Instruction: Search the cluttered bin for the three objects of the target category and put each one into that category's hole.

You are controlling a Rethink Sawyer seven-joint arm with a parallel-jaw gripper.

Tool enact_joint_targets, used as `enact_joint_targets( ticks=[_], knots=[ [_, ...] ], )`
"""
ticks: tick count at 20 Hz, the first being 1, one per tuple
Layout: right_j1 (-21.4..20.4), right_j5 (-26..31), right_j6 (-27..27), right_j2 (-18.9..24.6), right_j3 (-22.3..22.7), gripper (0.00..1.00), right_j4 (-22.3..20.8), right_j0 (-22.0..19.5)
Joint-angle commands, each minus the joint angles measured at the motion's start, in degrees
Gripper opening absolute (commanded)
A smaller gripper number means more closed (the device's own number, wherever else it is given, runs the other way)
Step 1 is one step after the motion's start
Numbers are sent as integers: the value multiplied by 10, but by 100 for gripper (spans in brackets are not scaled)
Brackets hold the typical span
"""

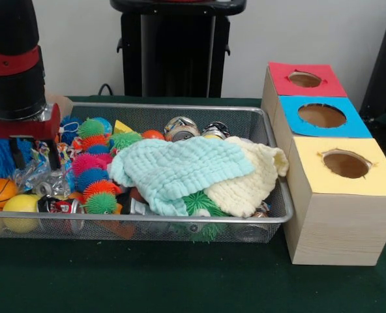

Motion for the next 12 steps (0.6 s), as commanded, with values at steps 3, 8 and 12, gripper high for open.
enact_joint_targets(
  ticks=[3,8,12],
  knots=[
    [2,-61,-80,55,75,100,-63,-21],
    [9,-79,-66,59,83,100,-77,-27],
    [20,-73,-62,63,75,100,-80,-28]
  ],
)
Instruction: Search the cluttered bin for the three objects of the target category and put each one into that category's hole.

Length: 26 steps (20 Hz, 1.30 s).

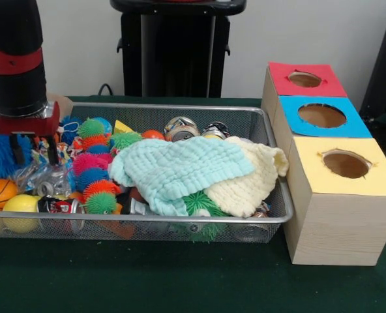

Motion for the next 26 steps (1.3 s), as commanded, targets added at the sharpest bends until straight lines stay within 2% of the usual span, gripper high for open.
enact_joint_targets(
  ticks=[1,10,14,26],
  knots=[
    [30,-39,-61,59,35,100,-37,-10],
    [95,-57,-57,74,-8,100,-45,-9],
    [80,-50,-48,69,-2,100,-42,-4],
    [80,-56,-36,71,-1,100,-34,-7]
  ],
)
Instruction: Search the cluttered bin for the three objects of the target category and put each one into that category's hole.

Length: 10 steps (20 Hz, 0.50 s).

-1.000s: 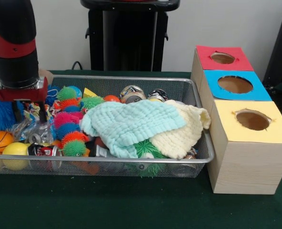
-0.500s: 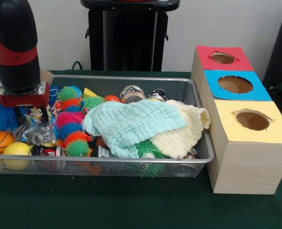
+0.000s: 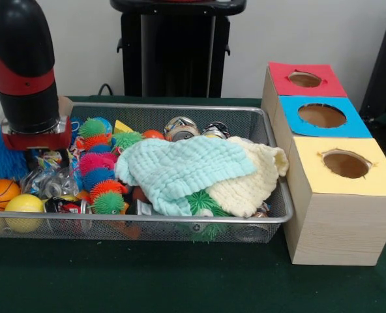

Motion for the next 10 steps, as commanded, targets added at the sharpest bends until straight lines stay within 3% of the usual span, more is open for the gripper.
enact_joint_targets(
  ticks=[1,10],
  knots=[
    [44,-45,-40,67,7,100,-20,-6],
    [37,-52,-10,61,16,100,-9,-3]
  ],
)
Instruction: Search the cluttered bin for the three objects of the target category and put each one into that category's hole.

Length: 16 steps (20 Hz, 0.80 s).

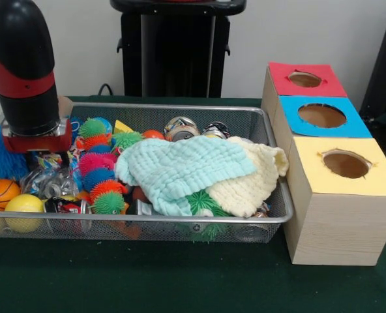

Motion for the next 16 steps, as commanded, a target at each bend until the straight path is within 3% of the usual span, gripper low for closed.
enact_joint_targets(
  ticks=[1,16],
  knots=[
    [32,-49,-7,58,19,100,-9,0],
    [41,-41,-14,56,5,100,-11,0]
  ],
)
